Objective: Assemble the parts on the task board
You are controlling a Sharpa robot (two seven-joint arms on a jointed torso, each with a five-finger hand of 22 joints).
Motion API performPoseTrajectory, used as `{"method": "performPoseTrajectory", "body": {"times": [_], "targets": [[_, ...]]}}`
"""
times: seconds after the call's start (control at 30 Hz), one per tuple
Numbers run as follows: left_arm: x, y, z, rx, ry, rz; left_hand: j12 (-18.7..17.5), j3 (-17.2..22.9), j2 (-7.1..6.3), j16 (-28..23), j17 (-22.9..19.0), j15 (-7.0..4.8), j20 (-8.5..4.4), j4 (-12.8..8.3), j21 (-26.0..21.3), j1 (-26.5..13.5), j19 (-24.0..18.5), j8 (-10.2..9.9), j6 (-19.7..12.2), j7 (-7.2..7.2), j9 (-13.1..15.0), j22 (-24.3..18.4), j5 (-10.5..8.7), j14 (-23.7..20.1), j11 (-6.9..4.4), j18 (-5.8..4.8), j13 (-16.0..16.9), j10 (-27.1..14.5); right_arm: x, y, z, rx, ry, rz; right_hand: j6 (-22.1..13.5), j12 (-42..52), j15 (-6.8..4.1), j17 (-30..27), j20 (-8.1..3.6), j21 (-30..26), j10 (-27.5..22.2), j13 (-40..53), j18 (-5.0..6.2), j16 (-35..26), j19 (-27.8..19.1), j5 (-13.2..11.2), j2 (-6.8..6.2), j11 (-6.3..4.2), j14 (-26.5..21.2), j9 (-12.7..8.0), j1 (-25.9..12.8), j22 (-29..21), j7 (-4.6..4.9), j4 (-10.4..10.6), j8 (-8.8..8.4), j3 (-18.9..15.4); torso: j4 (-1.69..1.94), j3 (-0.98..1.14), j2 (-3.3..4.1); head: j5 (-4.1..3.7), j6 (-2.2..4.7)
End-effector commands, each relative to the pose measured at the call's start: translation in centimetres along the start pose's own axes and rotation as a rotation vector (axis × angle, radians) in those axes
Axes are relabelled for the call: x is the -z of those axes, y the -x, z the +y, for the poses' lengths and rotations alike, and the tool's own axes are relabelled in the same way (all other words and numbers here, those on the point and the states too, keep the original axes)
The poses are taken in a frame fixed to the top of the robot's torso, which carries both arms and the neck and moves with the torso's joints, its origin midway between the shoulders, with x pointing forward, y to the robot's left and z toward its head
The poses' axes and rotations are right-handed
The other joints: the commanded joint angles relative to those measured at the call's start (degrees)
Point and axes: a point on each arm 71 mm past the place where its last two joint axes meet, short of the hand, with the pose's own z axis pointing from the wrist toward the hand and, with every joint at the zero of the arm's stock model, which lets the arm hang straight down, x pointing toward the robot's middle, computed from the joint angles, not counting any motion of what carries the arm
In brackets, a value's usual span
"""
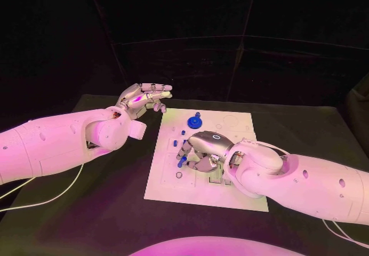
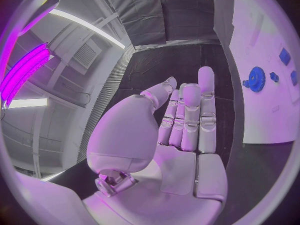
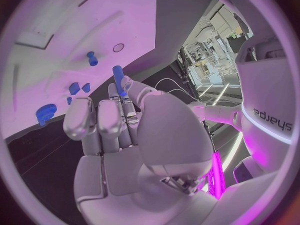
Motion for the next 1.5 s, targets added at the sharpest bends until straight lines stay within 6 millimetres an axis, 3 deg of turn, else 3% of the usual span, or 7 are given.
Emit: {"method": "performPoseTrajectory", "body": {"times": [0.03,0.2,0.63,1.5], "targets": [[-0.1,-0.2,-0.2,0.003,-0.011,0.013,0.1,0.0,0.49,0.0,0.0,-0.03,0.18,-0.2,-0.4,-0.1,-0.3,-0.1,-0.2,0.04,0.0,-0.1,-0.11,-0.4,-0.03,0.71,0.1,-0.4,-0.3,-0.6,0.2,0.050,0.027,0.036,-0.2,-0.2,0.04,-0.1,0.09,0.3,0.9,0.1,-0.60,0.2,0.1,0.4,-0.34,-0.56,0.9,0.0,0.3,-0.1,0.33,-0.1,-0.29,0.4,-0.08,0.03,0.03,0.21,-0.09],[-0.2,-0.3,-0.1,0.004,-0.010,0.016,0.1,0.0,0.49,0.0,0.0,-0.03,0.18,-0.2,-0.4,-0.1,-0.3,-0.1,-0.2,0.04,0.0,-0.1,-0.11,-0.4,-0.03,0.71,0.1,-0.4,-0.8,-1.4,0.4,0.091,0.040,0.054,-0.3,-0.3,0.08,0.0,0.12,0.4,0.8,0.1,-0.61,0.3,0.1,0.4,-0.40,-0.53,0.9,-0.1,0.2,0.0,0.37,-0.2,-0.35,0.5,0.01,0.11,0.08,0.31,-0.26],[-0.2,-0.2,-0.1,0.004,-0.008,0.016,0.1,0.0,0.49,0.0,0.0,-0.03,0.18,-0.2,-0.4,-0.1,-0.3,-0.1,-0.2,0.04,0.0,-0.1,-0.11,-0.4,-0.03,0.71,0.1,-0.4,-1.1,-2.2,0.6,0.116,0.051,0.103,-0.3,-0.3,0.10,0.0,0.14,0.4,0.8,0.1,-0.60,0.3,0.0,0.4,-0.43,-0.51,0.9,-0.1,0.2,0.0,0.38,-0.2,-0.37,0.5,-0.04,0.04,0.01,0.24,-0.76],[-0.2,-0.1,-0.1,0.003,-0.002,0.014,0.1,0.0,0.49,0.0,0.0,-0.03,0.18,-0.2,-0.4,-0.1,-0.3,-0.1,-0.2,0.04,0.0,-0.1,-0.11,-0.4,-0.03,0.71,0.1,-0.4,-0.9,-2.3,0.7,0.119,0.054,0.108,-0.3,-0.3,0.11,0.1,0.16,0.4,0.9,0.1,-0.62,0.4,0.0,0.4,-0.43,-0.50,1.0,-0.1,0.2,0.0,0.40,-0.2,-0.35,0.6,-0.01,0.02,0.06,0.32,-0.78]]}}
